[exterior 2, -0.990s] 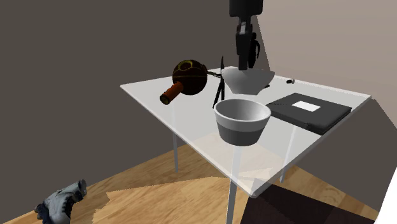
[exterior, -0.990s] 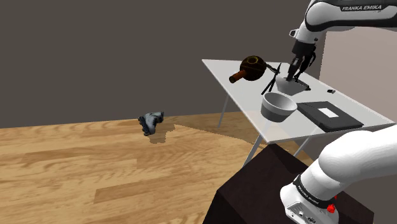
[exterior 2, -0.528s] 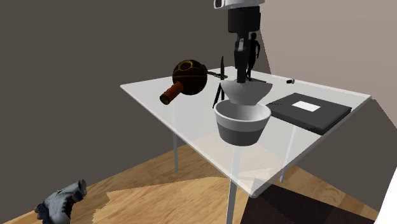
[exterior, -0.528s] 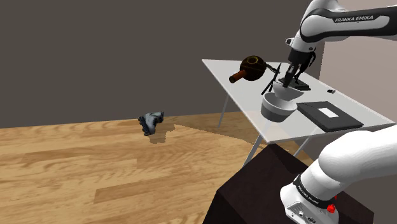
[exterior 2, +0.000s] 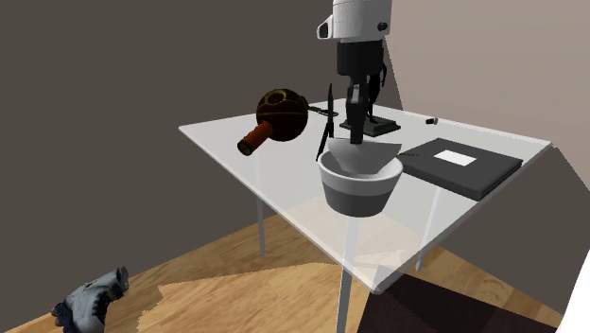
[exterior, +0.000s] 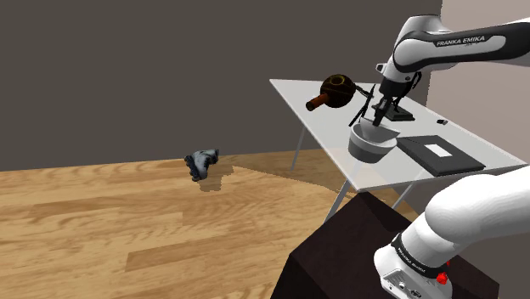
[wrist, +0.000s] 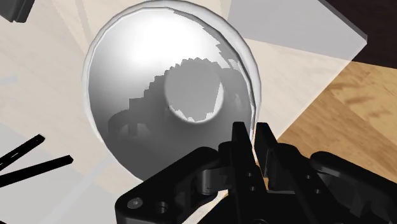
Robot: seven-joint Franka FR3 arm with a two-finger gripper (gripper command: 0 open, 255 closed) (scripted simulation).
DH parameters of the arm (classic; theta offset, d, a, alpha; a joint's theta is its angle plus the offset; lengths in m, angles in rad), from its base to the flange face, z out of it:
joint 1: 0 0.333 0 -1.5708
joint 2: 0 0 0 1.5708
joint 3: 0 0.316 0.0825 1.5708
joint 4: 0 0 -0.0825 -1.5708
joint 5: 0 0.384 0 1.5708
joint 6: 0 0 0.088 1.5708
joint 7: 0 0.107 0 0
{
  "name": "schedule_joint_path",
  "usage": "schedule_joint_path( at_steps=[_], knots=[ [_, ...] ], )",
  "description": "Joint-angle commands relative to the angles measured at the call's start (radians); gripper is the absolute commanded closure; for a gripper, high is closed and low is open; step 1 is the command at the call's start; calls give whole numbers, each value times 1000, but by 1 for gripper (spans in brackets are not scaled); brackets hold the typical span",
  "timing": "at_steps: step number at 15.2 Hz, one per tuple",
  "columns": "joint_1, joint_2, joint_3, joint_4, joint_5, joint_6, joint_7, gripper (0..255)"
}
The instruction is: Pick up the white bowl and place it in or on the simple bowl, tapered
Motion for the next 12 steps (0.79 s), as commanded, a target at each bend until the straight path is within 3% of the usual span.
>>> schedule_joint_path(
  at_steps=[1, 6, 7, 12],
  knots=[
    [0, 1, -1, -6, -1, 8, 1, 255],
    [0, 1, -1, -6, -1, 8, 1, 255],
    [0, 1, -1, -6, -1, 8, 1, 0],
    [0, 1, -1, -6, -1, 8, 1, 0]
  ],
)
